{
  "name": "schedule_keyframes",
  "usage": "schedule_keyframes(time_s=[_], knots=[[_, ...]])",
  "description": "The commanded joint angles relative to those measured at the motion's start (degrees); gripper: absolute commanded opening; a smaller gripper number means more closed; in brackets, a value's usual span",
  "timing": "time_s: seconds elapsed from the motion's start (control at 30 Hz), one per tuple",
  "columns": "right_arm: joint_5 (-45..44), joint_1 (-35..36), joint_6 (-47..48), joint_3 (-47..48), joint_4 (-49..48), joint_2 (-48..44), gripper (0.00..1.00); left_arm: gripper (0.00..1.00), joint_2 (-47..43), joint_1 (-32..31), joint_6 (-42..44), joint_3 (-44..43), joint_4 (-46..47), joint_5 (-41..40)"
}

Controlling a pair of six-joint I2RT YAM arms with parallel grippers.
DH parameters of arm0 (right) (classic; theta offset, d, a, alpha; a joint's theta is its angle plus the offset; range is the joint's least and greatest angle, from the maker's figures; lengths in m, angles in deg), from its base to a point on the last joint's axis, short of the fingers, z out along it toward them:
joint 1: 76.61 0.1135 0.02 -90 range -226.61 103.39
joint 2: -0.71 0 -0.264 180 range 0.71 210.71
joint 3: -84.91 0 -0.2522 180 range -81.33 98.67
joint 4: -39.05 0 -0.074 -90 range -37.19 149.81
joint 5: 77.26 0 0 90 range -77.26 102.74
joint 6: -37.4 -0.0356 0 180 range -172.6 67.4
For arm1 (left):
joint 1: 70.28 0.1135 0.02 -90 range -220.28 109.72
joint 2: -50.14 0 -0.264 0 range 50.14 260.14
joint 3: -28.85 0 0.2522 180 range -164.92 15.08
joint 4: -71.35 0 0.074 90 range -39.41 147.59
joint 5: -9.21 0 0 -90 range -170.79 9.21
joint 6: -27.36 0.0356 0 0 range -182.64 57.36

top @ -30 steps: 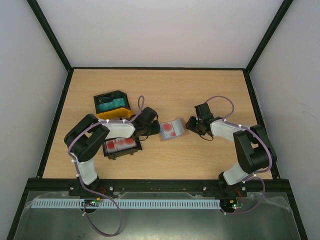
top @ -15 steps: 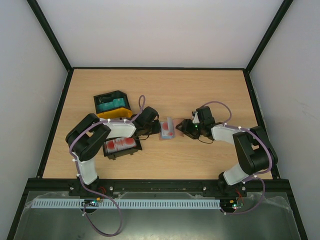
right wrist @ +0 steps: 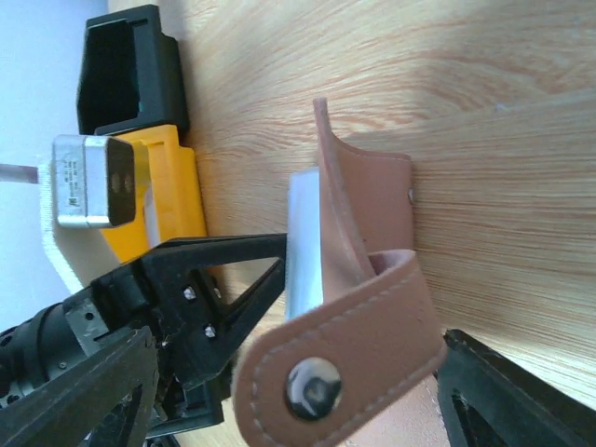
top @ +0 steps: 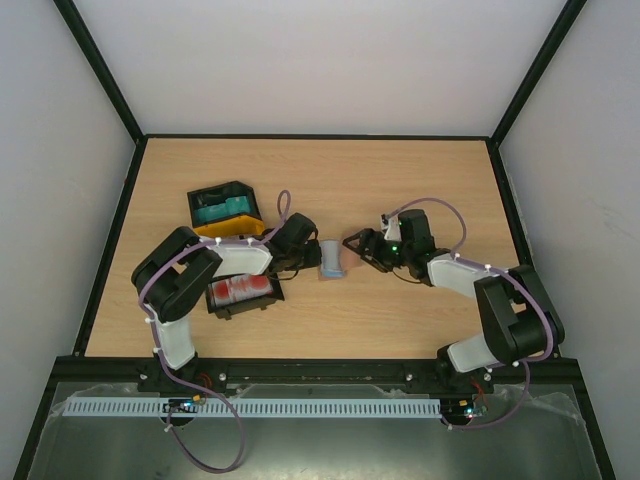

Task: Put the credit cards into the card holder
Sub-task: Close the card holder at the center of the board.

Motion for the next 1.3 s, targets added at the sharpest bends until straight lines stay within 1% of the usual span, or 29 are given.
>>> schedule_keyframes(time_s=[0.0, 0.2, 0.37, 0.63, 0.8, 0.9, 1.0, 1.07, 1.13, 1.2, 1.27], knots=[[2.3, 0.4, 0.1, -0.7, -3.6, -0.8, 0.80, 0.15, 4.7, -0.6, 0.8, 2.1, -7.1, 0.8], [9.4, 1.2, -2.1, -1.0, -10.1, 1.3, 0.81, 0.16, 4.7, -0.6, 0.8, 2.1, -7.0, 1.0], [12.4, 2.8, -3.2, -0.5, -11.9, 3.6, 0.81, 0.16, 4.6, -0.6, 0.7, 2.2, -6.7, 1.2], [13.0, 3.8, -4.7, -0.3, -14.3, 9.2, 0.80, 0.17, 1.5, -0.5, -0.1, 4.0, -5.2, 0.8], [12.9, 4.1, -6.9, -0.1, -19.3, 15.0, 0.78, 0.19, -3.0, -0.4, -1.8, 5.7, -6.4, -3.9], [11.6, 4.3, -6.5, 1.1, -17.1, 16.6, 0.75, 0.19, -5.6, -0.4, -2.8, 6.9, -8.0, -6.7], [6.7, 4.4, -2.5, 3.2, -8.4, 16.0, 0.71, 0.18, -9.0, -0.4, -3.5, 8.7, -7.7, -8.2], [3.3, 4.4, -0.8, 4.5, -4.0, 15.2, 0.68, 0.19, -11.7, -0.4, -2.6, 10.0, -5.3, -6.0], [1.4, 4.4, -0.8, 5.0, -2.7, 14.2, 0.64, 0.23, -13.6, -0.4, -1.0, 11.6, -0.1, -0.2], [0.5, 4.4, -1.4, 5.1, -2.9, 13.4, 0.60, 0.29, -15.1, -0.5, -0.5, 13.5, 6.0, 5.6], [-0.2, 4.4, -2.1, 5.2, -3.2, 12.9, 0.55, 0.36, -15.6, -0.4, -0.4, 15.2, 11.6, 9.6]])
